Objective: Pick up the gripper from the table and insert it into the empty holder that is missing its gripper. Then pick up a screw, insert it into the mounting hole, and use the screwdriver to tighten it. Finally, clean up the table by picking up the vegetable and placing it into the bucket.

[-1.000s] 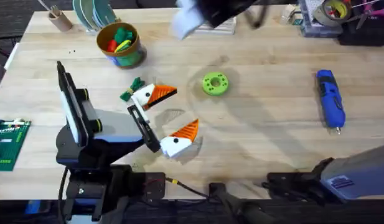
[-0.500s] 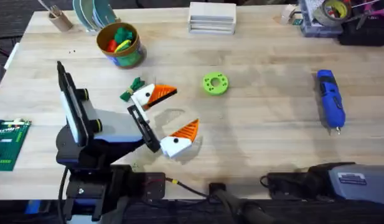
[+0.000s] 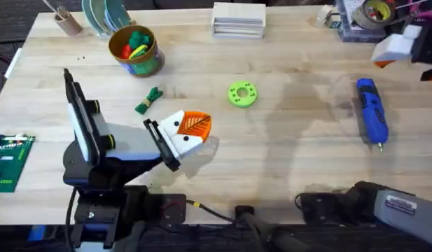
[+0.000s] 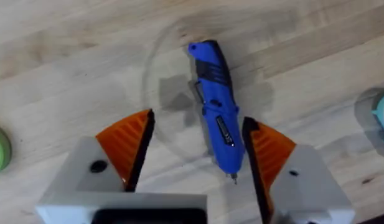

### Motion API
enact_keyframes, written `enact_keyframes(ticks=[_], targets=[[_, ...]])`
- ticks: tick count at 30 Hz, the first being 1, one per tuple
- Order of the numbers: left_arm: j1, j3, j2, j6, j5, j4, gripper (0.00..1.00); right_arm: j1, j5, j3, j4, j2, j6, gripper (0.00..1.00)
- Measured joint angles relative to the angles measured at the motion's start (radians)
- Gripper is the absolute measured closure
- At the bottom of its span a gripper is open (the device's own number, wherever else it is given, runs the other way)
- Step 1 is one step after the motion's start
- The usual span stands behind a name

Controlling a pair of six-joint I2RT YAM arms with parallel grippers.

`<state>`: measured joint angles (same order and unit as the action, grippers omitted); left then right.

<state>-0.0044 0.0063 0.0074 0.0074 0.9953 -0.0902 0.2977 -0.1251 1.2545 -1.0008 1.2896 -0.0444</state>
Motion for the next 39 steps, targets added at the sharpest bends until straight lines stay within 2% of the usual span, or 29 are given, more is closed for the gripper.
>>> enact_keyframes(ticks=[4, 7, 11, 17, 25, 30, 39], targets=[[0.000, 0.000, 0.000, 0.000, 0.000, 0.000, 0.993, 0.051, 0.022, -0.043, 0.071, 0.017, 0.023, 0.085], [0.000, 0.000, 0.000, 0.000, 0.000, 0.000, 0.993, 0.067, 0.025, -0.048, 0.058, 0.055, 0.037, 0.086], [0.000, 0.000, 0.000, 0.000, 0.000, 0.000, 0.993, 0.068, 0.031, -0.057, 0.043, 0.109, 0.115, 0.085], [0.000, 0.000, 0.000, 0.000, 0.000, 0.000, 0.993, 0.068, 0.060, -0.058, 0.136, 0.192, 0.215, 0.084], [0.000, 0.000, 0.000, 0.000, 0.000, 0.000, 0.993, 0.068, 0.086, -0.061, 0.129, 0.315, 0.349, 0.084], [0.000, 0.000, 0.000, 0.000, 0.000, 0.000, 0.993, 0.079, 0.089, -0.061, 0.117, 0.347, 0.421, 0.084], [0.000, 0.000, 0.000, 0.000, 0.000, 0.000, 0.993, 0.152, 0.093, -0.061, 0.134, 0.376, 0.461, 0.082]])
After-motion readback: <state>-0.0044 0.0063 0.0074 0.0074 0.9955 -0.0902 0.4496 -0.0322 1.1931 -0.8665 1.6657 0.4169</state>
